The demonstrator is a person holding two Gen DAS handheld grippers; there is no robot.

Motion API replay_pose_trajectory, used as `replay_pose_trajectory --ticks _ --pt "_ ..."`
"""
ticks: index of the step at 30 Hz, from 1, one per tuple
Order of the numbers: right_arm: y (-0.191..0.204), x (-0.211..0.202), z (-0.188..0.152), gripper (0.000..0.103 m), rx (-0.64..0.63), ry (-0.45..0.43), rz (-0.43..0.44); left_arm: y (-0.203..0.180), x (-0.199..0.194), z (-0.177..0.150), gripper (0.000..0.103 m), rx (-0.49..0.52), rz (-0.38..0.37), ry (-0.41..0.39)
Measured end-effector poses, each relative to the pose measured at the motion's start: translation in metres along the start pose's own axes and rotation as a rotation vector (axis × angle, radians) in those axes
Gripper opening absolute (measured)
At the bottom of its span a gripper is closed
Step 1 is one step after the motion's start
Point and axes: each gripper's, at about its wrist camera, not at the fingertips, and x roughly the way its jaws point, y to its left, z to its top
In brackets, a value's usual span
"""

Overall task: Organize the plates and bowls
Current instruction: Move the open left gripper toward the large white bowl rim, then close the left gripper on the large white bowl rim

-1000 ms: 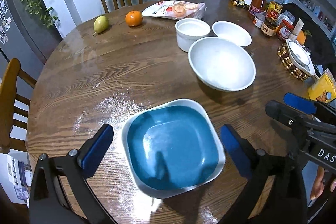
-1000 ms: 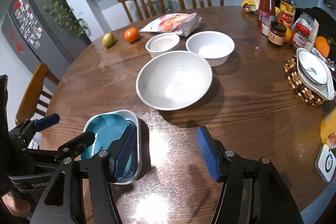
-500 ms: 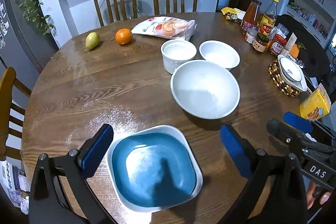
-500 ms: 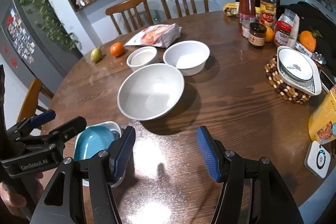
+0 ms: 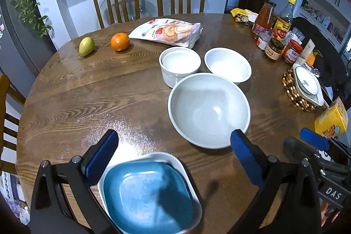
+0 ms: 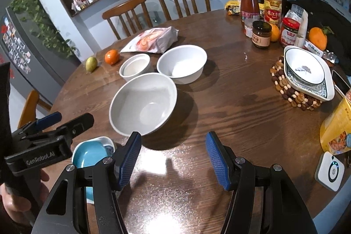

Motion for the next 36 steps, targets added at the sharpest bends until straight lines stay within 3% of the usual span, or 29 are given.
replay_pose_trajectory --ticks 8,29,36 --pt "-0.002 0.022 0.014 0.062 0.003 0.03 -0.004 0.0 0.037 0.015 0.102 0.003 0.035 0.05" --pt "-0.002 0.096 0.039 0.062 0.018 0.143 0.038 0.001 0.105 0.024 0.1 -0.01 0.028 0.19" --pt "-0.004 0.113 0.04 0.062 0.019 0.181 0.061 -0.003 0.113 0.026 0.084 0.002 0.02 0.203"
